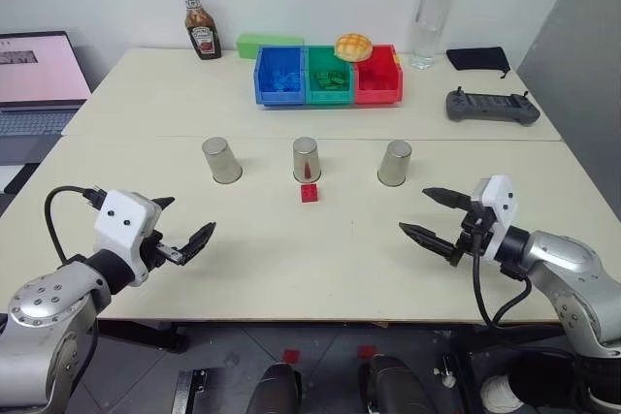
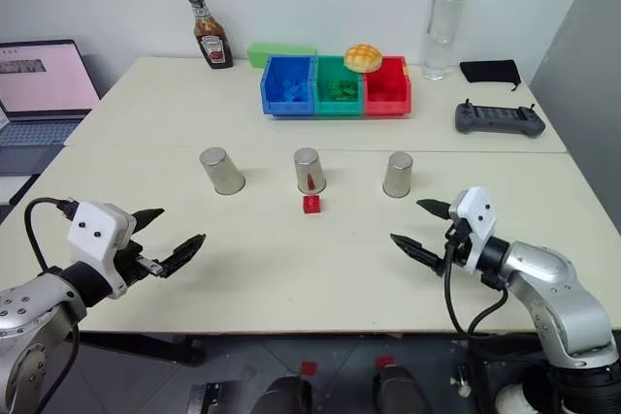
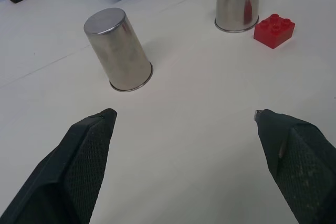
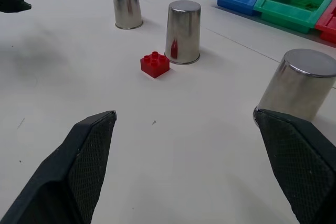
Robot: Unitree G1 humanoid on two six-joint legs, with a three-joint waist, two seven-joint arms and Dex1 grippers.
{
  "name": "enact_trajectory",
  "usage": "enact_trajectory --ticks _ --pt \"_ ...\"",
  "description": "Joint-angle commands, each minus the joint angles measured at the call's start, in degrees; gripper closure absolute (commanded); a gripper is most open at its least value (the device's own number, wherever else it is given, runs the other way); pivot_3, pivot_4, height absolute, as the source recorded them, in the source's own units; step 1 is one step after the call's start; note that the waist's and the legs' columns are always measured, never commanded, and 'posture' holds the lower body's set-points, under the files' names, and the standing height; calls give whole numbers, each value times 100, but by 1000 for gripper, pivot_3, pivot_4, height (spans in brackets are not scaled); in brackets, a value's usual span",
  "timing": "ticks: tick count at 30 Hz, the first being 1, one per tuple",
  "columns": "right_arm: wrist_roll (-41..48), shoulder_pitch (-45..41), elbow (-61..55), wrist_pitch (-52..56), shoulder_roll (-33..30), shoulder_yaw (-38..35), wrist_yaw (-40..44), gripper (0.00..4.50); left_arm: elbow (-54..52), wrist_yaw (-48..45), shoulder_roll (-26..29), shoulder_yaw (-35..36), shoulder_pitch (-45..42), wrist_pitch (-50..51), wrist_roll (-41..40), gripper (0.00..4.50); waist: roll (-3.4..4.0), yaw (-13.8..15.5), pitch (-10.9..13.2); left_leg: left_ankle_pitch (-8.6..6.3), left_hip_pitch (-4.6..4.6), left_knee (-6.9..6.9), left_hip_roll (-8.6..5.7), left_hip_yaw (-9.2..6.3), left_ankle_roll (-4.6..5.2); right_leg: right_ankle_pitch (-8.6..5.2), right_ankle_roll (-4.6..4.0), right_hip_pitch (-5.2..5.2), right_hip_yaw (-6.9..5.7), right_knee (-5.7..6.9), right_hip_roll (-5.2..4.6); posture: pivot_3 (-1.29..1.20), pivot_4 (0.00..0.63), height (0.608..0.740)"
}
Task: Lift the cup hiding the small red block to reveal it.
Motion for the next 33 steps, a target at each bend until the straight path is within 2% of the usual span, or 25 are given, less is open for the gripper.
enact_trajectory --ticks 1,11,22,33 --pt "86 10 -181 -69 2 -144 11 0 -146 -62 -49 37 -94 -188 -76 14 0 -1 0 0 0 0 0 1 0 0 0 0 0 0 0 0 150 740" --pt "98 -37 -265 -2 25 -114 -55 0 -179 107 -46 36 -172 137 -98 14 0 0 0 0 0 0 0 0 0 0 0 0 0 0 0 0 150 740" --pt "290 12 -458 128 -122 -199 40 0 -237 -539 45 336 -129 52 -804 14 0 0 0 0 0 0 0 1 0 0 -1 0 0 1 0 0 150 740" --pt "347 306 -741 245 -145 -441 -102 0 -93 -659 140 357 -90 -22 -838 14 0 0 0 0 1 1 0 1 0 -2 3 1 0 1 1 0 150 740"
